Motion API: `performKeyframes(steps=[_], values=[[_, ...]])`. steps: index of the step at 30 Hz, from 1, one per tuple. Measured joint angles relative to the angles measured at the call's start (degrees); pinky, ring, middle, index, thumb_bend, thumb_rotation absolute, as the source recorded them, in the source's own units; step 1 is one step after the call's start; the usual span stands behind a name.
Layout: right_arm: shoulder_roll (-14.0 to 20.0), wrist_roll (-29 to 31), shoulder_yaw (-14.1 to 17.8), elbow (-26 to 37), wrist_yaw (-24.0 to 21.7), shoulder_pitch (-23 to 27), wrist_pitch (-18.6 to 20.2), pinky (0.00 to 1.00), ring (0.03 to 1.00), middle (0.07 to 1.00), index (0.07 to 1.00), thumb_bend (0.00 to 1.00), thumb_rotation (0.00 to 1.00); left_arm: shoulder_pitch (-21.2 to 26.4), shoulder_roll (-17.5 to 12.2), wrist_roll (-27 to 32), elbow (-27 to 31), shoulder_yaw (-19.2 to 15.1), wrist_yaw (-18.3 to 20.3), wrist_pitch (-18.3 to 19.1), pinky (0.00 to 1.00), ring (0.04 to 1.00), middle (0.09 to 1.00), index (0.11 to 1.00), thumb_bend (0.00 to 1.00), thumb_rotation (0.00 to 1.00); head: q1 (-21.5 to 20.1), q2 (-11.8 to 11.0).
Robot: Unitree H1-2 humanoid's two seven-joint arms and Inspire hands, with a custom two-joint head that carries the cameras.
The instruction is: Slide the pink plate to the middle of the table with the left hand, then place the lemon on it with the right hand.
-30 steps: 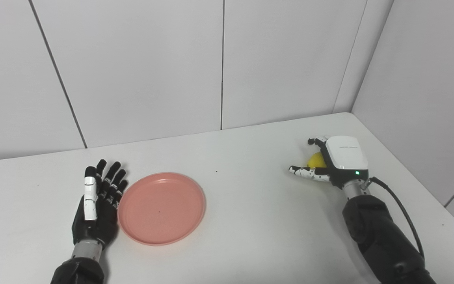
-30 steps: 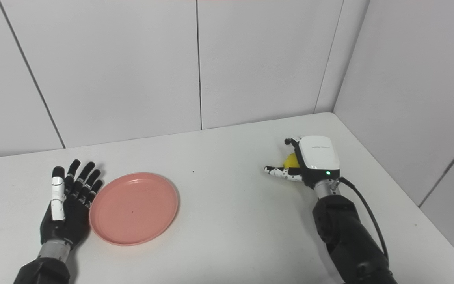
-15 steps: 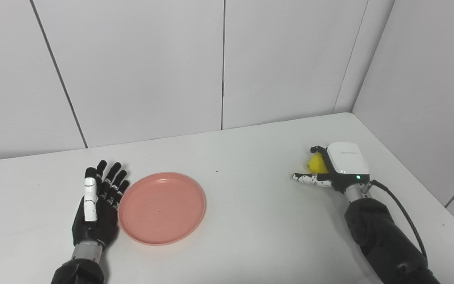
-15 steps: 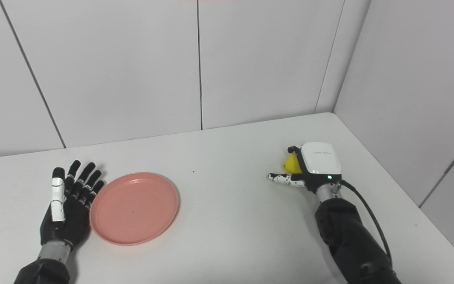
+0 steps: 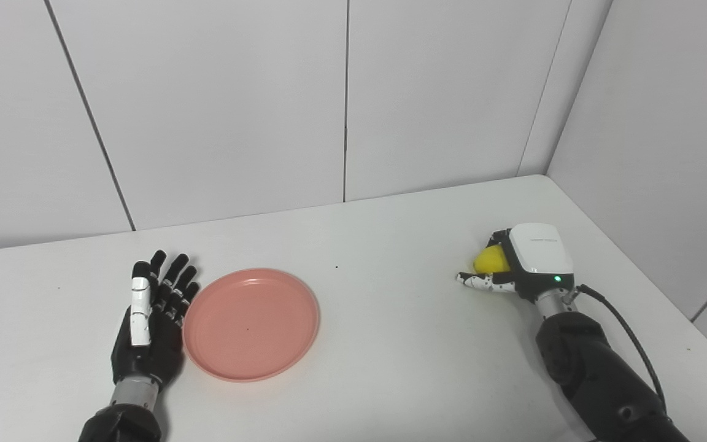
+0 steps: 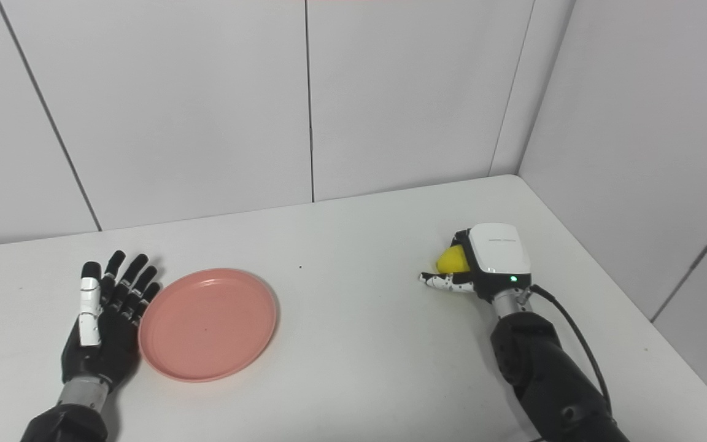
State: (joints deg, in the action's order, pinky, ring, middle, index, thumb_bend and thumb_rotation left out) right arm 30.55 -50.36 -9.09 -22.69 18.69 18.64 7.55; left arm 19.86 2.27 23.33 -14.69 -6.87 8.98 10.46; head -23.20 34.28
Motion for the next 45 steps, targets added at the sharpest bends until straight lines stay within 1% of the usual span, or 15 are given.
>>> performKeyframes(steps=[3,5,6,9,14,17,20,24,27,30,34,38,41,42,45], values=[[0.2,0.3,-0.5,0.0,0.2,0.0,-0.2,0.19,0.257,0.325,0.41,0.61,0.55,0.0,0.0,0.0,0.0,0.0,0.0,0.1,0.98,0.945,0.928,1.0,0.68,0.77,0.0,0.0],[0.2,1.1,-0.6,0.0,0.2,0.0,-0.2,0.19,0.248,0.316,0.403,0.61,0.55,0.0,0.0,0.0,0.0,0.0,0.0,0.1,0.98,0.945,0.928,1.0,0.68,0.76,0.0,0.1],[0.2,1.4,-0.6,0.0,0.2,0.0,-0.2,0.21,0.278,0.348,0.437,0.61,0.56,0.0,0.0,0.0,0.0,0.0,0.0,0.1,0.98,0.943,0.927,0.999,0.68,0.76,0.0,0.1],[0.2,1.6,-0.8,0.2,-0.1,0.0,-0.2,0.24,0.309,0.382,0.474,0.61,0.56,0.0,0.0,0.0,0.1,0.0,0.0,0.1,0.98,0.944,0.929,1.0,0.68,0.77,0.0,0.1],[0.5,2.2,-1.1,0.4,-0.1,0.0,-0.3,0.16,0.217,0.286,0.37,0.59,0.52,0.0,0.0,0.0,0.1,0.0,0.0,0.1,0.97,0.935,0.92,0.993,0.69,0.74,0.3,0.2],[0.6,2.7,-1.3,1.4,-0.7,-0.2,-0.4,0.15,0.208,0.274,0.357,0.58,0.53,0.0,0.2,0.0,0.2,0.0,-0.2,0.2,0.98,0.935,0.918,0.988,0.71,0.72,0.5,0.2],[0.8,4.4,-1.4,4.3,-2.7,-0.7,-1.2,0.14,0.191,0.255,0.321,0.59,0.53,-0.2,0.6,0.0,0.6,-0.1,-0.7,0.2,0.98,0.928,0.909,0.982,0.71,0.71,0.8,0.3],[0.9,5.2,-1.4,8.5,-4.4,-0.7,-2.2,0.13,0.18,0.245,0.306,0.59,0.53,-0.5,0.9,0.0,1.1,0.0,-1.1,0.3,0.97,0.92,0.905,0.974,0.72,0.72,1.3,0.3],[1.1,5.2,-1.5,10.5,-4.8,-0.3,-3.7,0.13,0.178,0.242,0.291,0.59,0.57,-0.6,1.0,0.0,1.2,0.1,-1.1,0.3,0.96,0.919,0.905,0.978,0.71,0.72,1.9,0.1],[1.2,5.2,-1.7,12.5,-5.3,0.4,-5.3,0.13,0.174,0.236,0.274,0.59,0.57,-0.7,1.1,0.0,1.3,0.2,-1.2,0.3,0.95,0.917,0.904,0.976,0.71,0.71,2.3,0.1],[1.2,4.6,-2.1,16.1,-6.7,1.7,-6.4,0.12,0.163,0.223,0.246,0.59,0.53,-0.7,1.6,-0.1,1.4,0.3,-1.3,0.3,0.96,0.927,0.913,0.986,0.71,0.74,2.9,0.1],[0.7,4.6,-2.2,19.5,-8.7,3.4,-6.8,0.12,0.167,0.229,0.263,0.6,0.55,-0.8,2.0,-0.2,1.4,0.9,-1.3,0.3,0.95,0.923,0.907,0.984,0.71,0.74,3.6,-0.1],[-0.1,4.3,-2.3,22.0,-10.1,4.4,-6.8,0.13,0.18,0.247,0.288,0.6,0.56,-0.8,2.3,-0.2,1.4,1.0,-1.4,0.3,0.95,0.917,0.897,0.98,0.72,0.73,5.4,0.2],[-0.5,4.2,-2.4,22.5,-10.3,4.7,-6.8,0.13,0.179,0.249,0.291,0.61,0.53,-0.9,2.5,-0.2,1.5,1.0,-1.7,0.3,0.94,0.918,0.898,0.977,0.73,0.73,5.6,0.2],[-1.5,3.8,-2.7,23.9,-11.1,5.5,-7.0,0.13,0.176,0.245,0.279,0.61,0.53,-0.9,3.0,-1.2,1.7,1.5,-2.4,0.3,0.94,0.914,0.893,0.965,0.74,0.72,9.0,0.5]])
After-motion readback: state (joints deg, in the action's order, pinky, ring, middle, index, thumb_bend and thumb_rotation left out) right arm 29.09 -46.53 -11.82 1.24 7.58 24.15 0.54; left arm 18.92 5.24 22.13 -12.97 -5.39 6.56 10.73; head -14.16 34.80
